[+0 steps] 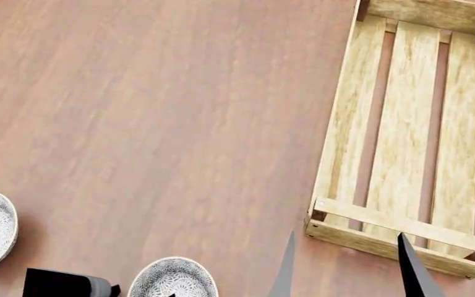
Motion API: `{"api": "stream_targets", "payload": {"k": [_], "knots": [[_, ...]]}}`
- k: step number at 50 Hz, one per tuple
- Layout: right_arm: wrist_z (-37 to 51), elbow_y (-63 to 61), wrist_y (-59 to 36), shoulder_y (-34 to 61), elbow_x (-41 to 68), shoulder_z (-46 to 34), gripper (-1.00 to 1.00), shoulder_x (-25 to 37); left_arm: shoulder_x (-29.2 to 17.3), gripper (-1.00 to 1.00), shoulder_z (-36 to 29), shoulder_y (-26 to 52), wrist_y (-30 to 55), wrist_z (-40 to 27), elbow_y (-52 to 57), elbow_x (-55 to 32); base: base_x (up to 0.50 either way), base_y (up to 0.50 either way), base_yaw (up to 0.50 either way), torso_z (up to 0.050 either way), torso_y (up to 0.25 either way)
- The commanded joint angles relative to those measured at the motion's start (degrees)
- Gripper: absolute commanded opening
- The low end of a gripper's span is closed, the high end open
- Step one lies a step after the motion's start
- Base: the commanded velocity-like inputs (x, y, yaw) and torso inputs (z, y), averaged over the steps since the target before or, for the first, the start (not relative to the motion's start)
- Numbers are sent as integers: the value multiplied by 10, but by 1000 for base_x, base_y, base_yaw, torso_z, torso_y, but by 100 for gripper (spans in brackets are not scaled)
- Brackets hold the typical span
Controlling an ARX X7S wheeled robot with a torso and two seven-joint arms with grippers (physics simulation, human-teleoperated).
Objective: Stack the right bowl on the left bowl and place them in the tray.
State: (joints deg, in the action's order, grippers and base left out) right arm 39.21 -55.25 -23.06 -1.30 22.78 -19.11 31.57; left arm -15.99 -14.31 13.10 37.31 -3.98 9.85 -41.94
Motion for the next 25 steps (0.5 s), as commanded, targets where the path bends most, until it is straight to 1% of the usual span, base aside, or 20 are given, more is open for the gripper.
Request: {"api": "stream_targets", "payload": {"k": [1, 2, 10, 14, 25], "knots": [[-17, 7, 16, 1, -9, 9, 100, -9, 20, 100, 17, 4, -32, 18, -22, 6, 0, 0, 0, 0, 0], [-16, 7, 16, 1, -9, 9, 100, -8, 20, -100, 17, 4, -33, 18, -23, 6, 0, 0, 0, 0, 0], [-15, 10, 19, 2, -8, 7, 100, -7, 19, -100, 14, 3, -35, 17, -20, 5, 0, 0, 0, 0, 0], [-13, 9, 16, 4, -8, 5, 100, -7, 17, -100, 18, -3, -20, 4, 9, -11, 0, 0, 0, 0, 0], [-9, 9, 16, 5, -6, 2, 100, -5, 16, -100, 24, 0, -22, 2, 9, -19, 0, 0, 0, 0, 0]]}}
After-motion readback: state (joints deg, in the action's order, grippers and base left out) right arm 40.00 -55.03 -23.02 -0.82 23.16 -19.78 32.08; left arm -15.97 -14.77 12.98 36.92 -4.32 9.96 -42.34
